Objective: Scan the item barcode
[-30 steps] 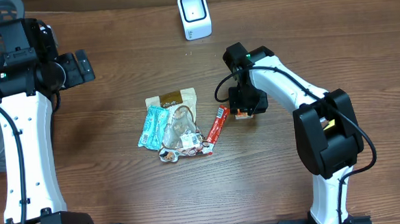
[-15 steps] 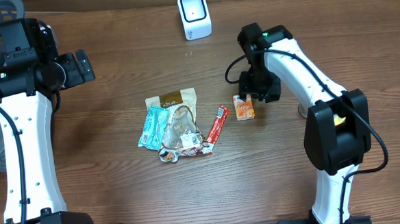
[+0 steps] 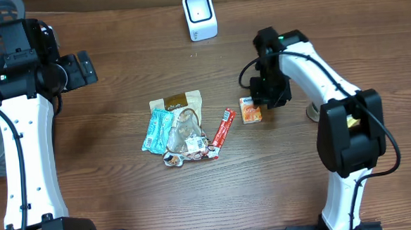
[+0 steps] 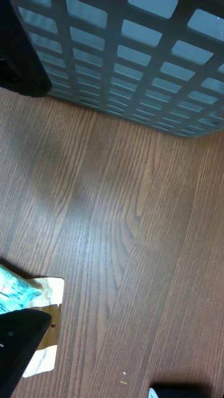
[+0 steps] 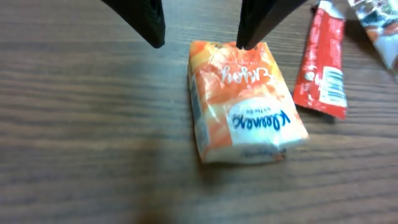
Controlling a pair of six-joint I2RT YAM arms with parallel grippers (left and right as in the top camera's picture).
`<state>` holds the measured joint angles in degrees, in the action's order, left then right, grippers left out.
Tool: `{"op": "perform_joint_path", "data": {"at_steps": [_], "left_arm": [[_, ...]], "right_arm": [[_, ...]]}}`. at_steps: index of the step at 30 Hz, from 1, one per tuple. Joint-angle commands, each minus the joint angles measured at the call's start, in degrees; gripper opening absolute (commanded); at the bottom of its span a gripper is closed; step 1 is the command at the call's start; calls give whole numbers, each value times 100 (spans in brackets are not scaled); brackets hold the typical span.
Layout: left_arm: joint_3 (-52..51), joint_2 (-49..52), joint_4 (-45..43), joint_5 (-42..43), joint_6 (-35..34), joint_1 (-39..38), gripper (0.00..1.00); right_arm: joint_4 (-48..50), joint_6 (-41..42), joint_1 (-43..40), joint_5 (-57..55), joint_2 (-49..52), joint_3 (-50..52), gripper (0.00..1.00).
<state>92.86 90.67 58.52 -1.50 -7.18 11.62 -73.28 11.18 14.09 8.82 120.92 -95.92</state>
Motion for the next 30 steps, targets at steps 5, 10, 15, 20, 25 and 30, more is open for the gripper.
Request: {"op": "perform_joint_path", "data": {"at_steps": [5,10,15,20,25,30], "left_arm": [[61,35,-7,46,-74,-39,100],[61,39,-9,46,-74,-39,100],[61,39,-7,46,-74,-39,100],[61,42,-9,46,-74,-39,100],[61,42,-7,46,-74,-39,100],[61,42,-9,46,-74,-39,100]], "right_arm": [[125,-872,-581,1287,-4,188,38],[535,-866,-616,1445,-4,520,36],[986,-841,-579,1606,-4,892,36],[1307,-841,-579,1740,-4,1126,33],[1368,-844,-579,1740,-4,1134,33],[1432,-846,-581,1738,-4,1150,32]]}}
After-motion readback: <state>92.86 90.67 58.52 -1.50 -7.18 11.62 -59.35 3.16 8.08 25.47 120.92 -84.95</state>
